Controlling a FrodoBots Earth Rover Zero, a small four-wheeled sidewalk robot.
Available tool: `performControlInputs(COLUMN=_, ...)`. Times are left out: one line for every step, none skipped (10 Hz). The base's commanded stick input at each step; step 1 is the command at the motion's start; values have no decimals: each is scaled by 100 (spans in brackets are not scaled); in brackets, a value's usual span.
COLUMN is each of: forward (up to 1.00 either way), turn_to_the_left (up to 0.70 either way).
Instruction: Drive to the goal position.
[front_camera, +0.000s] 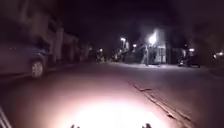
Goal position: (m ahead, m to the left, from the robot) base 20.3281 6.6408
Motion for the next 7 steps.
performControlInputs(forward=50, turn_to_the_left=22)
performControlInputs(forward=50, turn_to_the_left=44)
performControlInputs(forward=50, turn_to_the_left=50)
performControlInputs(forward=50, turn_to_the_left=16)
performControlInputs(forward=50, turn_to_the_left=0)
performControlInputs(forward=50, turn_to_the_left=0)
performControlInputs(forward=50, turn_to_the_left=0)
